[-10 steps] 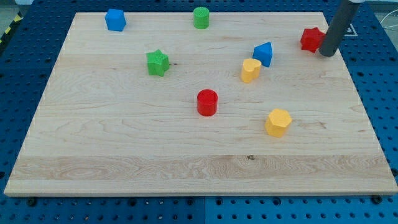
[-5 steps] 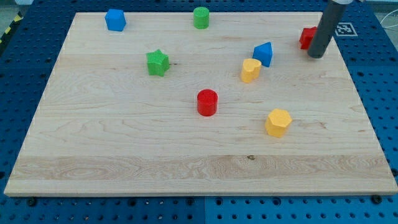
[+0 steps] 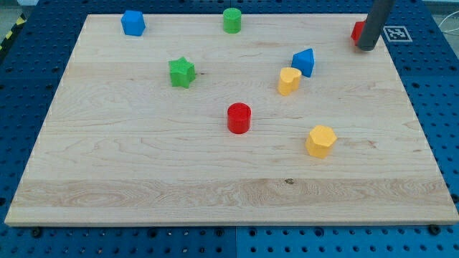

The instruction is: Move red star towards top right

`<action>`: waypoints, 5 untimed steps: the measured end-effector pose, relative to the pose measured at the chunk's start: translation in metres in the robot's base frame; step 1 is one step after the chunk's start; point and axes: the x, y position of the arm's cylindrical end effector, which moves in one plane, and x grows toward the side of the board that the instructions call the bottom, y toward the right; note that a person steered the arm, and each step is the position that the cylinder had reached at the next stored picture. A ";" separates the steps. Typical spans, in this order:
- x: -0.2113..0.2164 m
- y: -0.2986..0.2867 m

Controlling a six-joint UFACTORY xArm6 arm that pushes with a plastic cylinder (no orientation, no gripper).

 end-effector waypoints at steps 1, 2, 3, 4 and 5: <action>-0.002 0.000; -0.006 0.000; -0.013 0.000; -0.018 0.000; -0.024 0.000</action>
